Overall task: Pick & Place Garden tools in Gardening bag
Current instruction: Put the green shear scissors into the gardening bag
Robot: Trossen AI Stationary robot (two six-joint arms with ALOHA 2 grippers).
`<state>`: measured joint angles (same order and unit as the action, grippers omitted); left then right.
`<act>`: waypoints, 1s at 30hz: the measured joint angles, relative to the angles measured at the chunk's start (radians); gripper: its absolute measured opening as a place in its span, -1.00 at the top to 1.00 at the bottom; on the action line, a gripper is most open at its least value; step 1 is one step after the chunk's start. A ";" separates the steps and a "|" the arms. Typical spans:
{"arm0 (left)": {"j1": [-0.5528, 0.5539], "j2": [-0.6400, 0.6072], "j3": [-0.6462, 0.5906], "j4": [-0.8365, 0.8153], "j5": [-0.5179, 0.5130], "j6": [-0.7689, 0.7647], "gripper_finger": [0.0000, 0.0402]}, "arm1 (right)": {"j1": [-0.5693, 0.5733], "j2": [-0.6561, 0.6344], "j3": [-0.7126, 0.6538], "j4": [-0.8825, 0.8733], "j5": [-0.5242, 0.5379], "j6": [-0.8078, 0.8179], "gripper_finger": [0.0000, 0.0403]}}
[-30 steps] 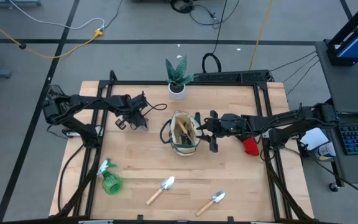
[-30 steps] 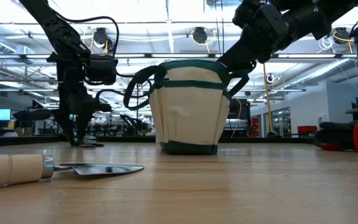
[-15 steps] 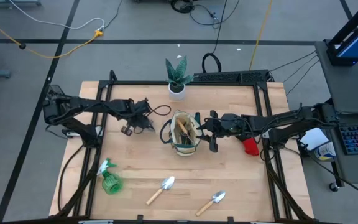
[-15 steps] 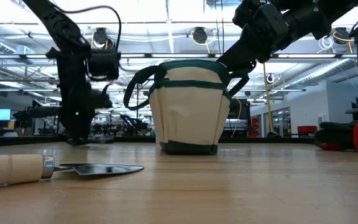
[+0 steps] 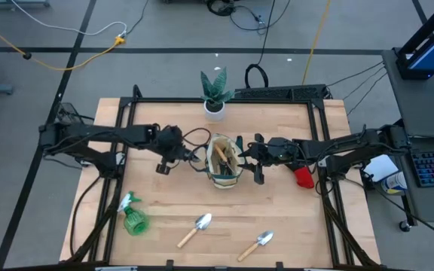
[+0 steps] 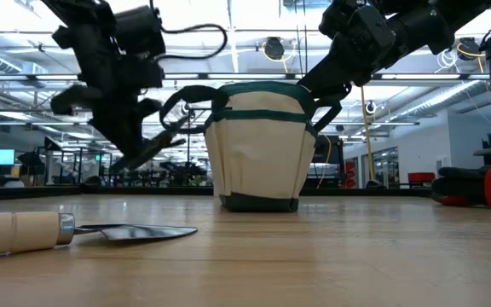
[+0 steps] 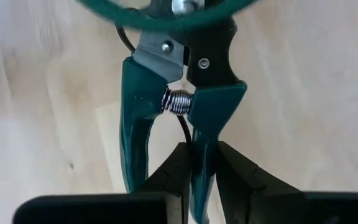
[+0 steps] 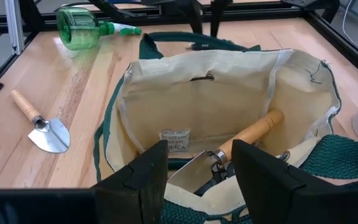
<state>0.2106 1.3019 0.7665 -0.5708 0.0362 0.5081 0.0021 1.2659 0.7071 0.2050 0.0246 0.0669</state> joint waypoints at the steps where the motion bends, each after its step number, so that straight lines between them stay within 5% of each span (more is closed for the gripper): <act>1: -0.010 -0.011 0.000 0.000 -0.001 -0.022 0.74 | 0.000 0.000 0.000 0.000 0.000 0.001 0.15; 20: -0.184 -0.085 0.003 -0.203 0.052 -0.301 0.72 | 0.000 0.000 0.000 0.008 0.000 0.034 0.15; 30: -0.298 -0.060 0.002 -0.115 0.066 -0.334 0.72 | 0.000 0.000 0.000 0.017 0.000 0.034 0.15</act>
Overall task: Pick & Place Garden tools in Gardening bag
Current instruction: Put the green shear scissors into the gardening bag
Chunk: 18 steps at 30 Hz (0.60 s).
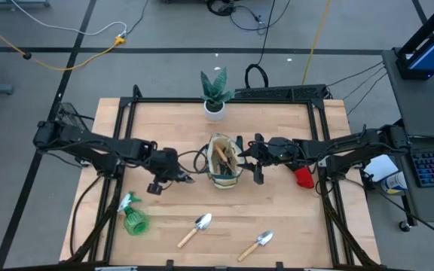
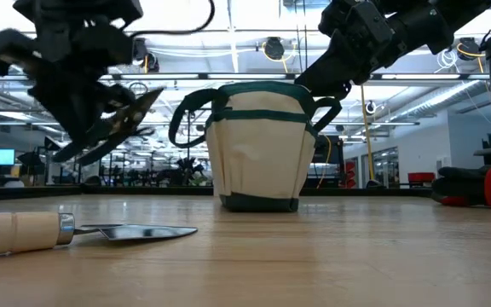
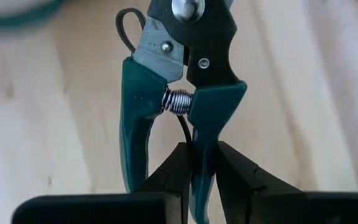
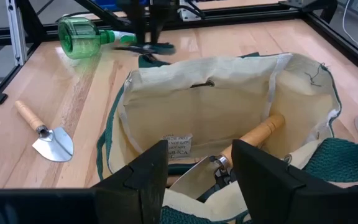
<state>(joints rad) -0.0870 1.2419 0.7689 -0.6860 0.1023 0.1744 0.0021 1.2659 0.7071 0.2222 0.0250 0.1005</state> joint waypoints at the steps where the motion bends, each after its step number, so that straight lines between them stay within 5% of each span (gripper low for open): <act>1: -0.009 -0.004 0.000 0.026 0.009 0.001 0.72 | 0.000 0.000 0.000 0.001 0.000 0.000 0.15; 18: -0.046 -0.008 0.000 0.585 0.219 0.212 0.72 | 0.000 0.000 0.000 0.158 -0.003 -0.166 0.15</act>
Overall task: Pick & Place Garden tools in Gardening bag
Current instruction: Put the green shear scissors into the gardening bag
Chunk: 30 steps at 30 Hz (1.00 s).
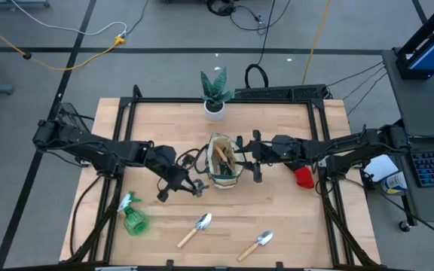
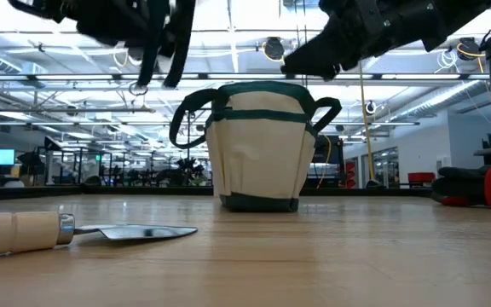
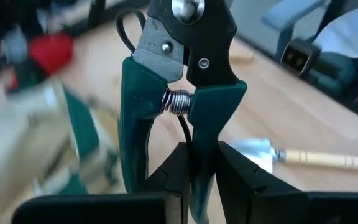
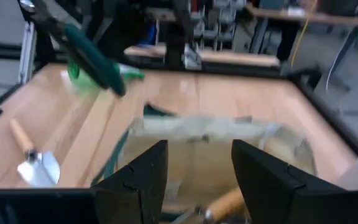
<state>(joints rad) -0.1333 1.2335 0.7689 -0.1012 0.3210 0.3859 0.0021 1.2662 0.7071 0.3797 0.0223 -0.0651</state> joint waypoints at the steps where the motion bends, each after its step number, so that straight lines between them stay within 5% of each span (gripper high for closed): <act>1: 0.000 0.000 0.000 0.026 0.007 0.021 0.72 | 0.000 0.002 0.000 0.023 0.000 -0.007 0.15; 30: 0.047 0.000 0.000 0.251 0.046 0.196 0.72 | 0.001 0.260 0.000 0.638 -0.264 -0.039 0.15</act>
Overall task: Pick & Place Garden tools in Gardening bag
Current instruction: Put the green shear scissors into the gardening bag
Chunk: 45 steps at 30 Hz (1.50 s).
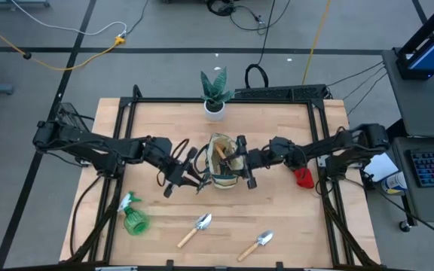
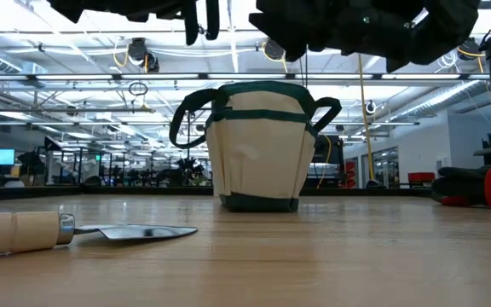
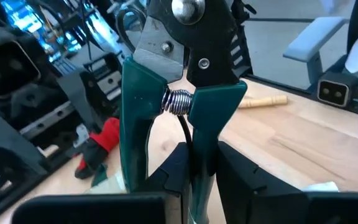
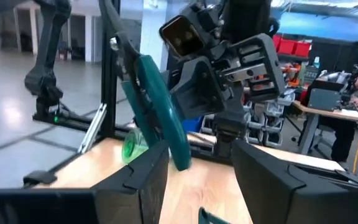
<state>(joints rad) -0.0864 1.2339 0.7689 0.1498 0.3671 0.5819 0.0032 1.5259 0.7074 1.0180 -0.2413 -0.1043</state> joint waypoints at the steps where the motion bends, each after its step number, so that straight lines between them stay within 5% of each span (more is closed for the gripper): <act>1: 0.000 0.000 0.000 0.010 0.000 0.000 0.72 | 0.000 0.009 0.000 0.021 0.000 0.012 0.15; 9: 0.001 0.000 0.000 0.050 0.043 0.041 0.72 | 0.006 0.051 0.070 0.023 -0.002 0.040 0.15; 16: 0.009 0.011 0.000 0.085 0.088 0.042 0.72 | 0.021 0.121 0.152 0.017 -0.131 0.041 0.15; 21: 0.030 0.011 0.000 0.096 0.171 0.041 0.72 | 0.036 0.171 0.205 0.010 -0.131 0.040 0.15; 36: 0.053 0.011 0.000 0.104 0.175 0.039 0.72 | 0.039 0.211 0.265 -0.022 -0.131 0.041 0.15; 45: 0.053 0.011 0.000 0.106 0.175 0.037 0.68 | 0.040 0.211 0.265 -0.035 -0.131 0.040 0.41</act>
<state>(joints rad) -0.0330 1.2446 0.7689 0.2554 0.5419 0.6189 0.0437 1.7370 0.9722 0.9829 -0.3719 -0.0643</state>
